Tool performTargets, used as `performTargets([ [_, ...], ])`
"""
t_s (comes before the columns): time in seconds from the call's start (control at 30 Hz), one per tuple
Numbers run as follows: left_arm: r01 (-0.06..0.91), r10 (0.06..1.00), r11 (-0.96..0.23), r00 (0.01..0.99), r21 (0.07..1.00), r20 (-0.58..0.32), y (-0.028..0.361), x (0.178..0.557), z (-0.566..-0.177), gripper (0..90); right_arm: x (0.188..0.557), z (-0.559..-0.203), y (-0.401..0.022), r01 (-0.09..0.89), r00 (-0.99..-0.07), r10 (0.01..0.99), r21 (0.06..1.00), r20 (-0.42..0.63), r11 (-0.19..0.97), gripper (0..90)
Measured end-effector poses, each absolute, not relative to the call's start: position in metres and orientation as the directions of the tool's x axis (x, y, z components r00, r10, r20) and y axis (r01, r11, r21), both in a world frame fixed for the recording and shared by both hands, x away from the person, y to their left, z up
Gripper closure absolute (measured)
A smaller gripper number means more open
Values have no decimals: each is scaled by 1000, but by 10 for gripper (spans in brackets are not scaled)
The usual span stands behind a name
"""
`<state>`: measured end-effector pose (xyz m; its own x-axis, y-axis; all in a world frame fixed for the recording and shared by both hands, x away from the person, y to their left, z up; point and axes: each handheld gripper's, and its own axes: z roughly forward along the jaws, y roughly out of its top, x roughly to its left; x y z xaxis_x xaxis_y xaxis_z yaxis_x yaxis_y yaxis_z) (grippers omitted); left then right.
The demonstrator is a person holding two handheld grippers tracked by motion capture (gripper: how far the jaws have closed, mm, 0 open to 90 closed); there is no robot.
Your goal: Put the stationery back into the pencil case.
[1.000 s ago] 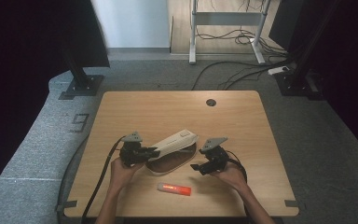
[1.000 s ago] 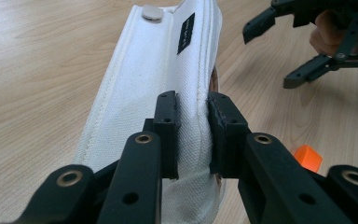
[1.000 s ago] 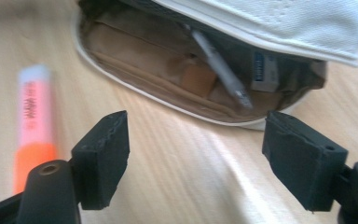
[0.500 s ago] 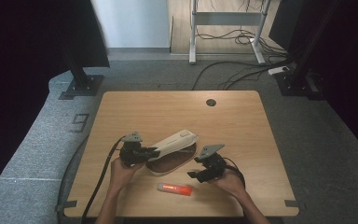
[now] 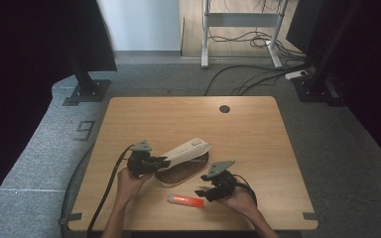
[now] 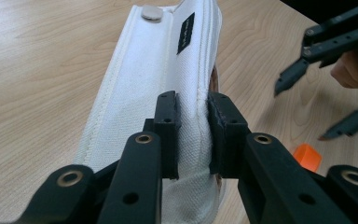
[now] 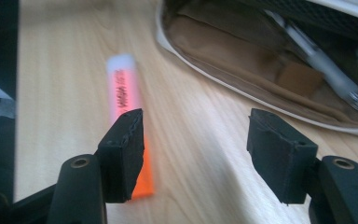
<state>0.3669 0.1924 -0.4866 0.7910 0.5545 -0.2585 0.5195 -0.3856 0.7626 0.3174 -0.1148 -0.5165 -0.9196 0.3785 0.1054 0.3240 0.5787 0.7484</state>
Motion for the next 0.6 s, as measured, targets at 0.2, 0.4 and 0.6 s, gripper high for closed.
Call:
performTargets([
  [0.2,519,555,-389,791,761,-256,192,366,-487,747,309,-518,-106,304,-933,341,750,111,588,392],
  [0.4,520,555,-390,791,760,-257,192,366,-487,748,304,-526,-96,293,-944,307,734,121,612,436],
  [0.6,520,554,-391,792,759,-257,192,366,-486,748,300,-532,-88,269,-954,280,722,108,637,492],
])
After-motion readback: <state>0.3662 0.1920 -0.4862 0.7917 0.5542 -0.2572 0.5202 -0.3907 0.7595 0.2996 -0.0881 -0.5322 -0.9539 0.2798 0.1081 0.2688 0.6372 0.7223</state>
